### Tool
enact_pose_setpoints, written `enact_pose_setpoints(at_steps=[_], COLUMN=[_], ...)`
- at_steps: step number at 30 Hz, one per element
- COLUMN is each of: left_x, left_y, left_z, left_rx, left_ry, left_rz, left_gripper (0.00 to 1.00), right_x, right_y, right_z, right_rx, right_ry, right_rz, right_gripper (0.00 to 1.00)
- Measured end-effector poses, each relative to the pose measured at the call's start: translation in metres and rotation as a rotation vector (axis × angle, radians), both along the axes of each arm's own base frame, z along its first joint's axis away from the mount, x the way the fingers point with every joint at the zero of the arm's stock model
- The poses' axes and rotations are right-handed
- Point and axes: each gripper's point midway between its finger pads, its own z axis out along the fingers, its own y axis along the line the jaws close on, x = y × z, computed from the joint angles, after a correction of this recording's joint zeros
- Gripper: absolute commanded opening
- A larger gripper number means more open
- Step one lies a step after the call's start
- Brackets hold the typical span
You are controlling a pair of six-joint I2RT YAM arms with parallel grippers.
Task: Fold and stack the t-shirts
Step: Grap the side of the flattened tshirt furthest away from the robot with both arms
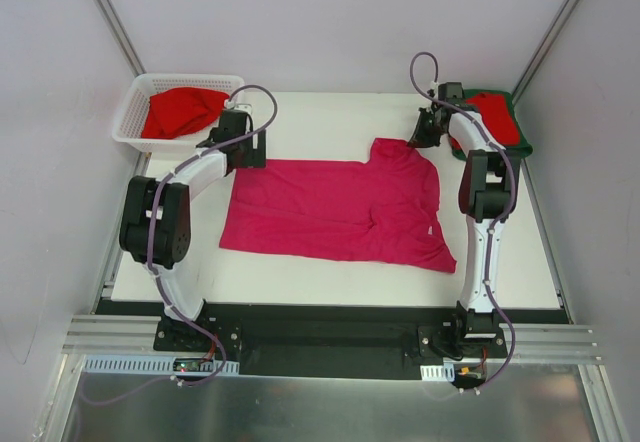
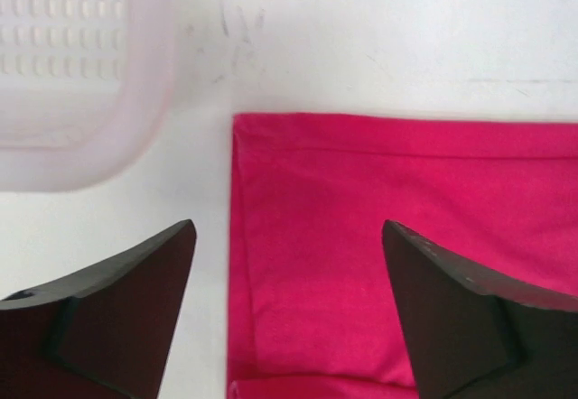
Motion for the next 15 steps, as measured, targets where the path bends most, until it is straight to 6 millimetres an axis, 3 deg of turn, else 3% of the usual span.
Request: enact_pose_setpoints(at_steps=[5, 9, 15], left_x=[0.012, 0.020, 0.017], left_y=[0.015, 0.021, 0.021], left_z=[-0.003, -0.016, -0.036], left_rx=[0.022, 0.046, 0.065], left_ry=[0.019, 0.063, 0.136], left_rz=[0.017, 0.015, -0.003], left_gripper=[0.72, 0.72, 0.68], right_x=[0.000, 0.000, -0.001], right_y=[-0.001, -0.001, -0.001], right_z=[0.001, 0.001, 0.000], right_rx=[0.003, 0.006, 0.012], right_ry=[0.000, -0.001, 0.001], right_rz=[-0.001, -0.002, -0.003], right_gripper=[0.01, 0.01, 0.01])
